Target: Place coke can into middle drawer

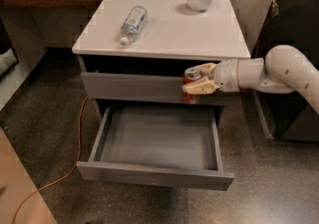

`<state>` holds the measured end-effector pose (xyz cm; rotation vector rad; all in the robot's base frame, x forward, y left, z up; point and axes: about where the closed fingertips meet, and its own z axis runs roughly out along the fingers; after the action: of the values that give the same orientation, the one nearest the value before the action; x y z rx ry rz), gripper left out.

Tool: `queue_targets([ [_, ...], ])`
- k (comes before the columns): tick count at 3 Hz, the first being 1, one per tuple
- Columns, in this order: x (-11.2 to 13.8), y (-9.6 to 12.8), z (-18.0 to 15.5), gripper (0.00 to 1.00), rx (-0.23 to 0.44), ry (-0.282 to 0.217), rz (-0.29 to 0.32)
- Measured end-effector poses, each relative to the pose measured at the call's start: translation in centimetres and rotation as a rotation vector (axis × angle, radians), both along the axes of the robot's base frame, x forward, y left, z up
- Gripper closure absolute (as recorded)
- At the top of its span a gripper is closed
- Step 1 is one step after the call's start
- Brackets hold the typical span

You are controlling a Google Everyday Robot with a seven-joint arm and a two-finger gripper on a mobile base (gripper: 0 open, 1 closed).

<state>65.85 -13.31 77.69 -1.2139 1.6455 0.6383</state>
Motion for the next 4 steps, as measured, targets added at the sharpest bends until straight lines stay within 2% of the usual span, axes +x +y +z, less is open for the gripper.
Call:
queue_targets([
  [1,-0.1,0.5,-0.9,1.00,0.009,0.027,0.001],
  [2,-0.6,1.5,-4.0,1.00,0.042,0.060,0.008],
  [3,-1.5,2.3,-8.7,1.00,0.078,0.048,0.037],
  [4,-2.3,2.5,-12.0,1.00,0.077,0.011,0.063],
])
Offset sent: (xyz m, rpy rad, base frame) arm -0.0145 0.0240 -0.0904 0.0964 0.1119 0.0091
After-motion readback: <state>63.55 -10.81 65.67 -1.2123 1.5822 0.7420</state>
